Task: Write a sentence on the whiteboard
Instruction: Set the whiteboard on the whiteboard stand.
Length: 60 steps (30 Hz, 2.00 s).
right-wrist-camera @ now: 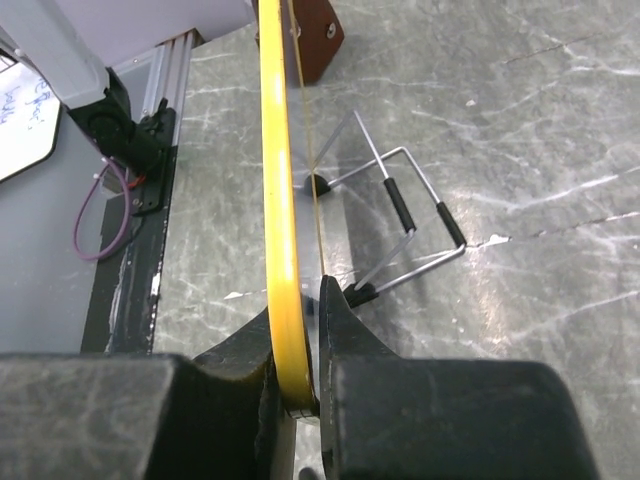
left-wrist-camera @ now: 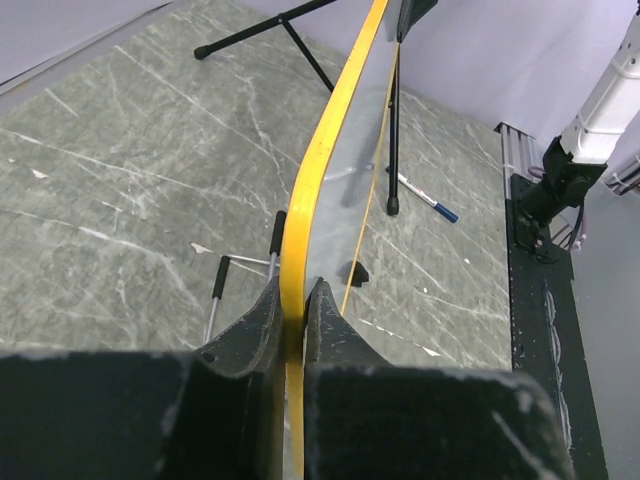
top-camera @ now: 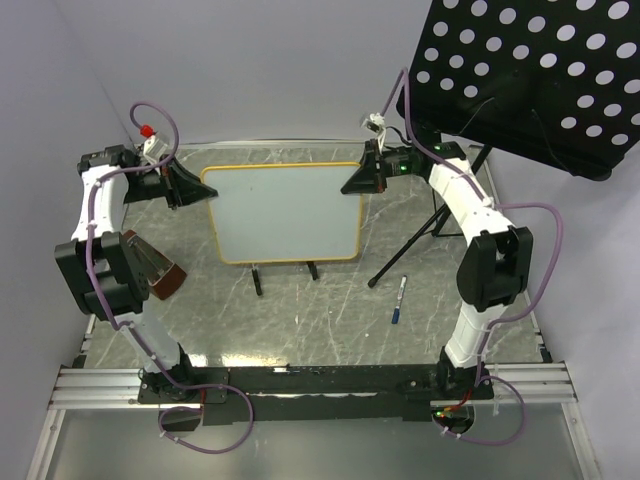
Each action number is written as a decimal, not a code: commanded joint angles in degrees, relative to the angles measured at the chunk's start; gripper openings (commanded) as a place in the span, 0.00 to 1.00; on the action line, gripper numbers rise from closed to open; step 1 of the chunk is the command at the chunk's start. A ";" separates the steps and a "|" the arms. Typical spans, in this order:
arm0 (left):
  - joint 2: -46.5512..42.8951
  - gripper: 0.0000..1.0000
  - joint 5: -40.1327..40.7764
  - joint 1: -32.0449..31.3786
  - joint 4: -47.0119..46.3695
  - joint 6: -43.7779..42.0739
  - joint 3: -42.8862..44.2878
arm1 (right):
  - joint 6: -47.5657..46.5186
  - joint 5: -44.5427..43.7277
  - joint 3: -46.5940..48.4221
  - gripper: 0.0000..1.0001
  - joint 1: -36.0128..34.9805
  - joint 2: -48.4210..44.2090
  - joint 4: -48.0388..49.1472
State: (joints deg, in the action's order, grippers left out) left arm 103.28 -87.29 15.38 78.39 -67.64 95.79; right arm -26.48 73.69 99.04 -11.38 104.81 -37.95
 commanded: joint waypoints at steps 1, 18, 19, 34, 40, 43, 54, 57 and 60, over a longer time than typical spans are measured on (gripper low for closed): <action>-4.93 0.01 -9.66 0.88 -0.08 -3.82 -2.53 | 8.29 -3.37 5.28 0.00 0.92 1.88 6.22; -6.69 0.01 -9.66 2.29 0.01 -6.45 -9.39 | 9.78 -6.45 10.11 0.00 0.39 9.79 7.46; -6.95 0.01 -9.57 2.29 -0.08 -6.72 -9.91 | 9.95 -6.54 10.29 0.01 0.30 10.14 7.54; -10.38 0.01 -9.66 2.55 -0.17 -5.23 -12.56 | 11.36 -7.60 12.93 0.06 0.04 15.07 7.46; -12.40 0.01 -9.74 2.55 -0.17 -3.29 -12.64 | 12.77 -7.42 13.01 0.07 -0.05 15.42 8.51; -13.37 0.01 -9.66 2.47 -0.25 -3.20 -13.87 | 12.77 -7.33 13.10 0.07 -0.22 15.59 8.51; -14.78 0.01 -9.74 1.67 -0.17 -1.80 -14.32 | 12.42 -7.51 13.72 0.08 -0.84 16.65 7.37; -14.87 0.01 -9.75 1.41 -0.17 -0.74 -12.65 | 12.33 -7.51 13.72 0.08 -1.10 16.74 7.28; -15.22 0.01 -9.75 1.15 -0.25 0.05 -11.68 | 12.59 -7.68 13.81 0.08 -1.37 17.00 7.54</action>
State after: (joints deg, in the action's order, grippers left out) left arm 91.94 -85.27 18.70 75.24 -67.40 81.25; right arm -18.68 77.23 109.62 -12.82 120.64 -33.36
